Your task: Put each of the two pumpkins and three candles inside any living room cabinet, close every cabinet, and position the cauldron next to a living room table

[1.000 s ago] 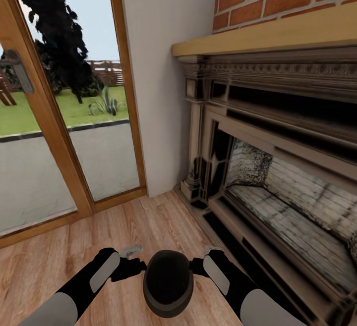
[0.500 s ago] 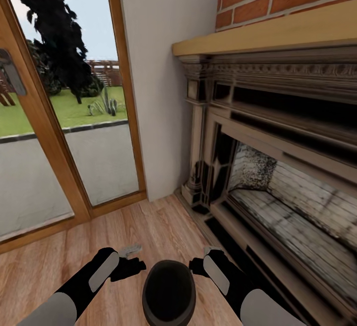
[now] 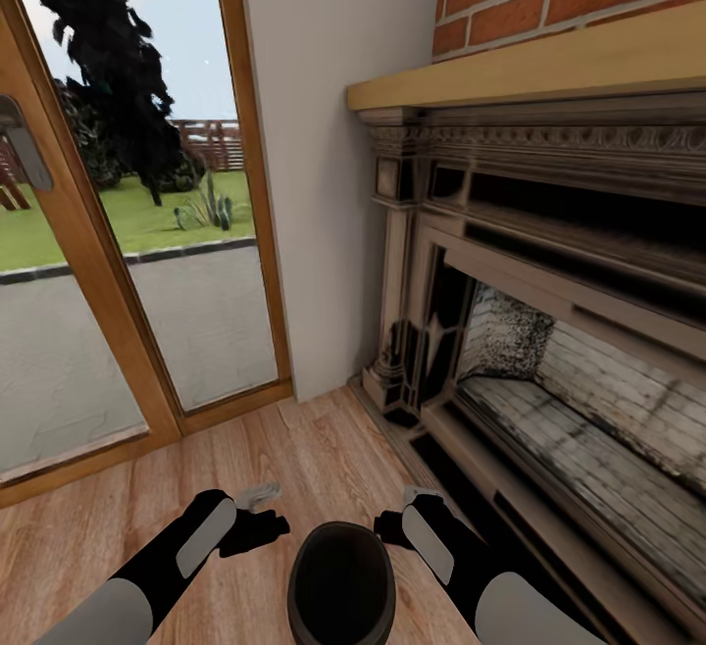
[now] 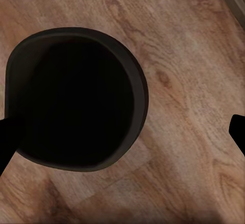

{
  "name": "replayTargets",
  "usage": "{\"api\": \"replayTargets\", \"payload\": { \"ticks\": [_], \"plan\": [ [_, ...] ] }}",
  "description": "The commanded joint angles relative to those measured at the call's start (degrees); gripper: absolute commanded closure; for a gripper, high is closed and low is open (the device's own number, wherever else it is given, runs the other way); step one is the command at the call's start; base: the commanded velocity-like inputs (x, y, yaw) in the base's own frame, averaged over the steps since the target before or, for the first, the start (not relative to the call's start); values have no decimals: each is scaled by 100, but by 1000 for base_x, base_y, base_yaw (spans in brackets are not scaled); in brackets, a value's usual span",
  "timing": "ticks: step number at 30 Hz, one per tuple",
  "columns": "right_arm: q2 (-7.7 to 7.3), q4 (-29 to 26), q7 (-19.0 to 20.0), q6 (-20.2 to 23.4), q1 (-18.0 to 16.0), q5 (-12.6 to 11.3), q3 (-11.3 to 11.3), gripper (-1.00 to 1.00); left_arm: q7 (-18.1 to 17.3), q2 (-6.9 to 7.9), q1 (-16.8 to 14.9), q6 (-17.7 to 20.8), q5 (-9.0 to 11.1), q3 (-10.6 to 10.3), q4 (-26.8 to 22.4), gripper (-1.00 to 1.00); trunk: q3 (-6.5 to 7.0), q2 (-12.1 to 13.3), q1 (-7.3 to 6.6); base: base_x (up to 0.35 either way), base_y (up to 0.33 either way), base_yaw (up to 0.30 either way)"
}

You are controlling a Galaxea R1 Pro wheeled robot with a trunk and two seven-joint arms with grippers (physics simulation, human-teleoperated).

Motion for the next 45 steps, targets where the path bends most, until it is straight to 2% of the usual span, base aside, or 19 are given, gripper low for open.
{"api": "replayTargets", "payload": {
  "ticks": [1, 7, 13, 45],
  "plan": [
    [-4, -2, -51, 9, -6, -60, 31, -100, 53, 1, -5, 2, 65, -34, -9, -100, -6, -3, -1, 1, 2, 0],
    [-4, 51, 162, 107, -16, -67, 33, -100, 45, -19, -5, 3, 74, -67, -16, -100, -6, -3, -1, 0, 0, 0],
    [-4, 62, 204, 122, -21, -67, 33, -100, 46, -20, -5, 7, 73, -70, -16, -100, -6, -3, -1, 0, 0, 0],
    [-4, 63, 217, 27, -25, 31, 77, -100, 15, -20, -5, -79, 56, -94, 31, -100, -580, -1286, 702, 0, 0, 0]
  ]
}}
